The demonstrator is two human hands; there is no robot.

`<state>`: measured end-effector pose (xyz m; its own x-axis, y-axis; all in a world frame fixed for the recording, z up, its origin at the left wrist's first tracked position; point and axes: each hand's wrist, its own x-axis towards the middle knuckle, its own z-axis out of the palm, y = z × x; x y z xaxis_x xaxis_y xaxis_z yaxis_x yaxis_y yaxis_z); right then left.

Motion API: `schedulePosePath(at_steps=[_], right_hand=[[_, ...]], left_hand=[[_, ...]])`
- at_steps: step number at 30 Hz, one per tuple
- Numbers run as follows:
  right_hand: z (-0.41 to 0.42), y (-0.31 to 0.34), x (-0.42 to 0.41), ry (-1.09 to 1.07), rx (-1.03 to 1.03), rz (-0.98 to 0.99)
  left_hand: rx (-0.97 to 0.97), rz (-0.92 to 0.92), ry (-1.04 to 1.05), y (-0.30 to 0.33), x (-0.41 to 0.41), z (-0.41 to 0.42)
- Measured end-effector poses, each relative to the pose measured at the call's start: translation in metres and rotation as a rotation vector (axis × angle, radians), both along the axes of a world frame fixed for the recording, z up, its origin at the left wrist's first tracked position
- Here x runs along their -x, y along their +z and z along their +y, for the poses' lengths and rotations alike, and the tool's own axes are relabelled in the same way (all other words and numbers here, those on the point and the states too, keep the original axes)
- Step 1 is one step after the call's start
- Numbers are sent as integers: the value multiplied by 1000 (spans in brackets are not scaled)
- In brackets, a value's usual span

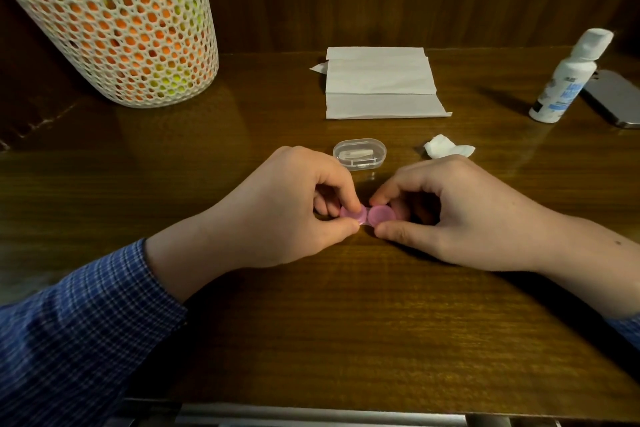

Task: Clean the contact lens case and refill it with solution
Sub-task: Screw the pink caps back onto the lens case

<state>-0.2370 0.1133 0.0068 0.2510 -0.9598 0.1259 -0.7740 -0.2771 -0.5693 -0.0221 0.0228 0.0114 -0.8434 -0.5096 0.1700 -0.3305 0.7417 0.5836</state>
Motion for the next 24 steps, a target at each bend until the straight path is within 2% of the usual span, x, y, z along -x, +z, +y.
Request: schedulePosePath(at_steps=[4, 15, 24], right_hand=[[0, 1, -2, 16, 1, 41], [7, -5, -18, -124, 105, 165], [7, -7, -22, -181, 134, 163]], left_hand=[[2, 10, 3, 0, 0, 1], [55, 12, 17, -1, 1, 2], [96, 33, 61, -4, 1, 6]])
